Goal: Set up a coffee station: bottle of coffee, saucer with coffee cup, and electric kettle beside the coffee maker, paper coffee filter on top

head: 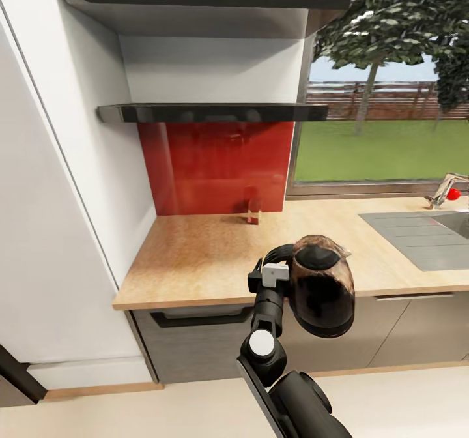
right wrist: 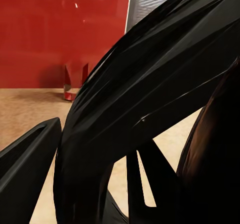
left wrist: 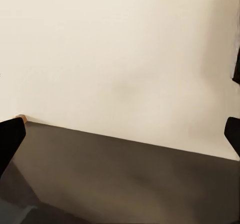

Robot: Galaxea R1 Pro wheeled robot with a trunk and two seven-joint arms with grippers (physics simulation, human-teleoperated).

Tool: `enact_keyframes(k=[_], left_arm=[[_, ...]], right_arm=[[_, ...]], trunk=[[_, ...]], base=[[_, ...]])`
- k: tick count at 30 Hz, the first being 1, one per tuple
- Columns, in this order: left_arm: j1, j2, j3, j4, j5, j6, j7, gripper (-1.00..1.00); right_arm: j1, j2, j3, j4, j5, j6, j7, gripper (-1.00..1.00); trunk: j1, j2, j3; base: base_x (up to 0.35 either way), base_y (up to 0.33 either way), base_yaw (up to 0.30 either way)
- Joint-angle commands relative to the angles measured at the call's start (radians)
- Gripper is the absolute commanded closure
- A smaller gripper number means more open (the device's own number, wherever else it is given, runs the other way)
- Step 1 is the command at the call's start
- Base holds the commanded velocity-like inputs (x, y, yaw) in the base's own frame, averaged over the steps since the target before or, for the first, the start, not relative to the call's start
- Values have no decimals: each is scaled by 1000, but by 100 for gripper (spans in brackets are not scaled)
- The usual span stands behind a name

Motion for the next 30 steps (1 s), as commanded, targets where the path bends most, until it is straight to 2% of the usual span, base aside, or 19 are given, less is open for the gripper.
enact_keyframes(k=[1, 5, 8, 11, 16, 19, 27, 30], left_arm=[[-1, 0, -9, -10, 8, -21, 2, -100], [-4, -1, -16, -32, 1, -137, 2, -100], [-10, -1, -20, -66, -5, -191, 2, -100], [-11, 2, -25, -135, -19, -211, 1, -100], [-13, 7, -32, -238, -87, -222, 2, -100], [-13, 3, -32, -290, -111, -242, 2, -100], [-16, 0, -31, -327, -117, -410, 1, -100], [-15, -2, -30, -328, -117, -454, 1, -100]], right_arm=[[-1, 0, 1, 0, 8, 11, -3, 100], [-1, 0, 1, 0, 8, 11, -3, 100], [-1, 0, 1, 0, 8, 12, -4, 100], [-1, 0, 0, 0, 8, 11, -4, 100], [-1, 0, -1, 1, 9, 10, -4, 100], [-1, 0, -1, 1, 9, 10, -4, 100], [-1, 0, -3, 1, 11, 9, -5, 100], [-1, 0, -4, 1, 11, 10, -5, 100]], trunk=[[1, -2, -2], [1, -2, -2], [1, -2, -2], [1, -2, -2], [1, -2, -2], [1, -2, -2], [1, -2, -2], [1, -2, -2]], base=[[0, 0, -132], [0, 0, -231], [0, 0, -279], [0, 0, -288], [0, 0, -291], [0, 0, -291], [0, 0, -291], [0, 0, -291]])
